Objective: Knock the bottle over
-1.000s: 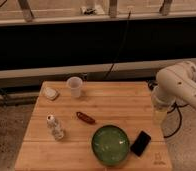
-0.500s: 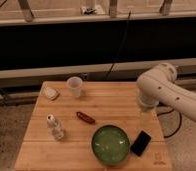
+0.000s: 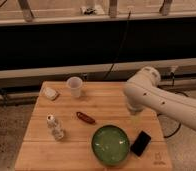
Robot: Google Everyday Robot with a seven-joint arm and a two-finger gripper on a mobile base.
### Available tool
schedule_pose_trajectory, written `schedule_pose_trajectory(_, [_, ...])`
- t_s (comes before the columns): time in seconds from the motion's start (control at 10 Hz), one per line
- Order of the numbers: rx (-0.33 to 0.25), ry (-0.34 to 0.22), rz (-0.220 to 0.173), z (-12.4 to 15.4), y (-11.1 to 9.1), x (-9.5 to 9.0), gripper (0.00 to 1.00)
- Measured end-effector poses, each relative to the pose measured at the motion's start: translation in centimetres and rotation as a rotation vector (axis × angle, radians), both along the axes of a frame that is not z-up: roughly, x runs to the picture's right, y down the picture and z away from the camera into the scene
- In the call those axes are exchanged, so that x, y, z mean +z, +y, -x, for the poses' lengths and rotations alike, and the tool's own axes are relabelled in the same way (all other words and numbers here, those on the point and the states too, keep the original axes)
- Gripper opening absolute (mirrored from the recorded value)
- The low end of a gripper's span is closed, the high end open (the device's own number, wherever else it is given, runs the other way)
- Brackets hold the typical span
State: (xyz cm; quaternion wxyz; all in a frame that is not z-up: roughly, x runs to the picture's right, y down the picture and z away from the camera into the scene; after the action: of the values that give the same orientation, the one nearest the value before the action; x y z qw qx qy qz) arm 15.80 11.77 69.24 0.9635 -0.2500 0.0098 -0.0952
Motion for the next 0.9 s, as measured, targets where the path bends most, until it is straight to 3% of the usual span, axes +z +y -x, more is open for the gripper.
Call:
schedule_pose_trajectory(0.3, [-0.071, -0.049, -0.019, 3.7, 0.8, 0.6, 0.8])
schedule_pose_trajectory(0.9, [-0.146, -0.125, -0.043, 9.1, 2.1, 1.1, 0.8])
